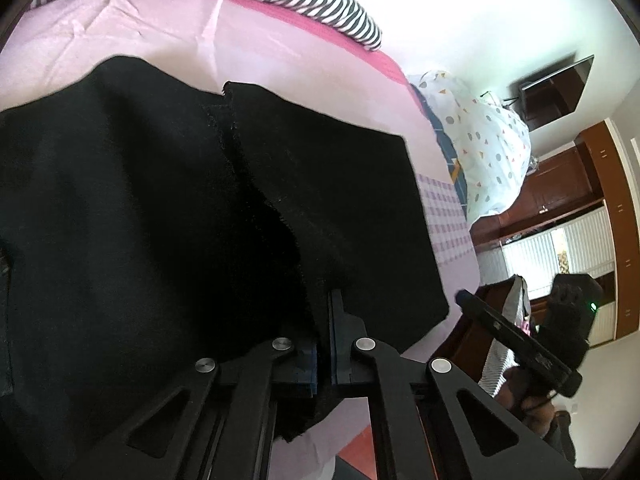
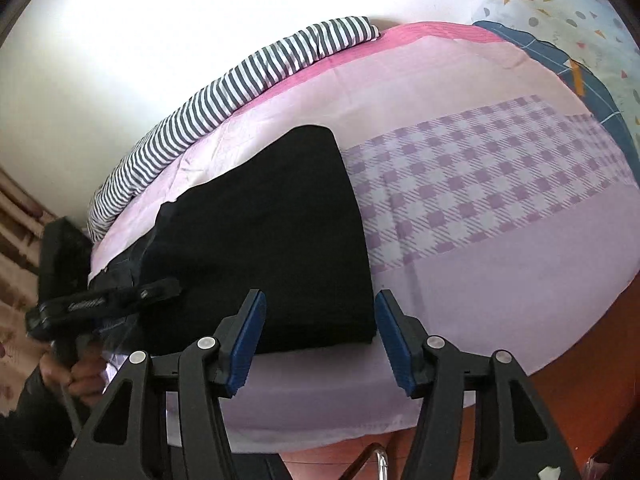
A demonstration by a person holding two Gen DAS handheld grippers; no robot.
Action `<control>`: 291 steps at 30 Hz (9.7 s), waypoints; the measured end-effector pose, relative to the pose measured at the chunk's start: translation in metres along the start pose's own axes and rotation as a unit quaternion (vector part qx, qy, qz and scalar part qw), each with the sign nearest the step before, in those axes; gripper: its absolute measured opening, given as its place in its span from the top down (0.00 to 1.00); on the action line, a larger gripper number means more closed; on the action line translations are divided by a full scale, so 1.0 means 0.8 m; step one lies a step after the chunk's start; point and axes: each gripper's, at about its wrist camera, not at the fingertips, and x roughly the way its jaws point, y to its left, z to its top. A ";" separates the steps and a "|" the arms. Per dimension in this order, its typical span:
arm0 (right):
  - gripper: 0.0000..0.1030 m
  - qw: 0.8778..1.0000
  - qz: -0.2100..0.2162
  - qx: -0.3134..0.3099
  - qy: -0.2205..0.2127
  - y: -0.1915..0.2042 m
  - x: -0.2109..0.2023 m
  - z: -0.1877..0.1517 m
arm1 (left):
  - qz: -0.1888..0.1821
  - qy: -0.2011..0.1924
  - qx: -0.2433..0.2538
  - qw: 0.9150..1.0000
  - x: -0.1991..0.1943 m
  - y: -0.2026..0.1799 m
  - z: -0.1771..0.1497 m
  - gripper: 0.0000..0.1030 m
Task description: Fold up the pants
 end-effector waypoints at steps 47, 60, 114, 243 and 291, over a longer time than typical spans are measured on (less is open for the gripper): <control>0.49 0.981 0.070 -0.149 0.104 0.218 0.207 0.090 | 0.097 -0.053 0.096 0.989 -0.061 0.009 -0.051 0.83; 0.49 0.982 -0.088 -0.155 0.060 0.119 0.117 0.091 | 0.112 0.005 0.163 0.980 0.015 -0.039 -0.055 0.82; 0.33 0.984 -0.089 -0.157 0.009 0.197 0.046 -0.019 | -0.006 -0.302 -0.382 0.873 -0.274 0.327 -0.201 0.51; 0.48 0.997 0.020 0.036 0.065 -0.025 0.015 0.025 | 0.275 -0.065 0.156 0.947 0.036 -0.057 -0.049 0.48; 0.45 0.956 0.244 0.021 0.163 -0.044 0.084 0.073 | 0.042 -0.039 -0.067 0.996 0.020 0.052 0.023 0.37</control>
